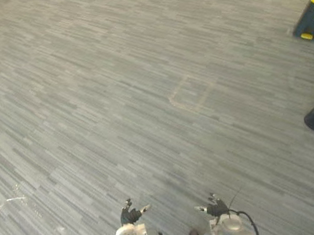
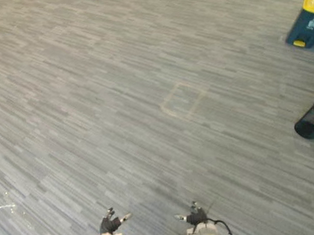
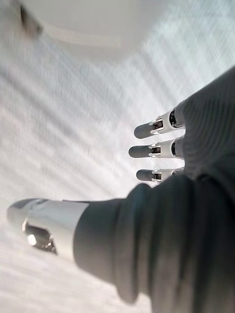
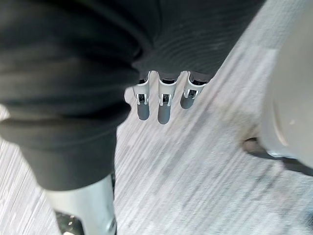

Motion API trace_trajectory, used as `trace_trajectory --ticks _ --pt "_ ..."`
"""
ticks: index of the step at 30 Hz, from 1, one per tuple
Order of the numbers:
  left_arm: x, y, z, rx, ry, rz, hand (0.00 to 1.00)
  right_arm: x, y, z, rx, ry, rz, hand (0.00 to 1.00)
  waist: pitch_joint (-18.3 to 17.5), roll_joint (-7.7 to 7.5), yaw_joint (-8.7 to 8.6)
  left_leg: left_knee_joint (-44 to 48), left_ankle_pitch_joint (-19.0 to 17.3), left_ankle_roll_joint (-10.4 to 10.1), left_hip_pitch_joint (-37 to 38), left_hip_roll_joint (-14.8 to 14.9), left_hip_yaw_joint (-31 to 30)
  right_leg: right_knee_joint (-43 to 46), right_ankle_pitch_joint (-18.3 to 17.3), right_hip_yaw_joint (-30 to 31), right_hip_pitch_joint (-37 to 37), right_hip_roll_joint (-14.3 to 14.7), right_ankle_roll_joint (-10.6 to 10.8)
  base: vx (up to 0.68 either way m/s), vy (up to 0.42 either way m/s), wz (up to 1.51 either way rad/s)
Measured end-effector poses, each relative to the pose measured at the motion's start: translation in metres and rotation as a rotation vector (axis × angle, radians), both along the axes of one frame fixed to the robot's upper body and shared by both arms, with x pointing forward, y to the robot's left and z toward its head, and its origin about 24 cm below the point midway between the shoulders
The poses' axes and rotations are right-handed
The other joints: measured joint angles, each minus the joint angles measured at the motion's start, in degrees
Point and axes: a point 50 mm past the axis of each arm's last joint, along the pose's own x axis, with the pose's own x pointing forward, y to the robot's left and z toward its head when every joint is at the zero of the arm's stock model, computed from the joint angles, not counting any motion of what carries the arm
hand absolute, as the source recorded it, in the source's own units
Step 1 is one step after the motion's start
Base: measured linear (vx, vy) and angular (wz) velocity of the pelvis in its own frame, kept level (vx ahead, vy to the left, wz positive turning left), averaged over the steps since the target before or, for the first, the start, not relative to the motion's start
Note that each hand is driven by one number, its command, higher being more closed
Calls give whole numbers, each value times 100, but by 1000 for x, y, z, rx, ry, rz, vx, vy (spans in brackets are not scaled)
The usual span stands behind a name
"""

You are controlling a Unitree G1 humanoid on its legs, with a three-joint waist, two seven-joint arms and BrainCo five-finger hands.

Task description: Organize the slippers on the shoe rack

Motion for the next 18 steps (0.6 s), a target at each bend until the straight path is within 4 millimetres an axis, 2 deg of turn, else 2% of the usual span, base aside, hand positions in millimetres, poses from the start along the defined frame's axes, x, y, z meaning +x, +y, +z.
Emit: trace_trajectory --ticks 2,3,4,5,6,7,8,9,10,11,12,13,14,16,18 --pt "2 4 5 9 -31 15 0 5 0 4 -5 -25 -6 0 42 -91 72 -1434 -8 41 -453 -62 214 -273 -160 132 483 -241 167 599 168 -28" --pt "4 4 7 9 -43 19 0 8 0 6 -8 -39 -7 0 52 -120 118 -2008 150 19 -557 -118 271 -314 -234 183 581 -372 262 640 226 -45" --pt "4 3 7 7 -48 19 0 11 -1 7 -12 -46 -9 0 53 -104 170 -2896 498 -53 -546 -196 283 -333 -301 271 717 -464 327 754 344 -61" --pt "0 3 5 6 -34 20 0 9 -1 6 -16 -37 -10 0 -12 -32 257 -3273 1323 6 -502 -239 200 -380 -318 487 876 -524 331 760 391 -47" --pt "3 8 7 18 -41 30 0 9 1 5 -14 -32 6 0 -115 -212 265 -3196 1010 208 -473 -442 367 -159 -233 624 788 -797 232 776 405 -28" --pt "3 8 7 18 -44 29 0 10 0 5 -15 -33 -2 0 -139 -236 263 -3172 932 258 -464 -469 394 10 -170 670 706 -839 216 533 287 -11" --pt "3 6 7 15 -44 23 0 11 -1 6 -16 -39 -10 0 -145 -260 276 -3028 723 356 -385 -492 479 548 -3 830 530 -915 475 662 368 -20" --pt "2 7 6 22 -33 11 0 10 -2 6 -20 -40 -8 0 -107 -357 262 -2984 388 475 117 -670 590 2096 309 1106 115 -1064 989 651 361 -19" --pt "2 7 5 23 -30 6 0 10 -2 6 -20 -39 -8 0 -99 -374 261 -3008 349 486 252 -707 618 2474 354 1148 22 -1088 1076 742 388 -11" --pt "2 4 3 20 -14 -9 0 8 -3 6 -20 -37 -12 0 -97 -391 236 -3096 217 504 666 -822 631 3615 458 1174 -328 -1110 1277 579 262 -6" --pt "1 -2 0 9 2 -28 0 5 -4 5 -18 -37 -16 0 -77 -359 171 -3413 126 516 1279 -925 623 4768 409 1001 -796 -1106 1193 555 238 -7" --pt "2 -5 0 3 1 -37 0 4 -4 4 -16 -35 -16 0 -75 -345 141 -3609 93 530 1538 -953 625 5055 345 840 -1033 -1099 1089 509 198 -11" --pt "6 -11 1 -7 -7 -48 0 2 -4 4 -13 -33 -16 0 -49 -277 112 -3966 13 543 1975 -968 623 5327 202 476 -1508 -1073 873 369 122 -13" --pt "8 -15 0 -11 -2 -71 0 1 -4 3 -8 -30 -13 0 -39 -253 13 -4296 -112 478 2434 -965 621 4968 -83 -153 -2259 -1005 665 421 84 -6" --pt "6 -16 -3 -13 20 -78 0 2 -6 5 -11 -44 -21 0 -42 -298 -97 -4536 -235 408 2795 -976 622 3780 -118 -596 -2733 -881 628 434 35 5"
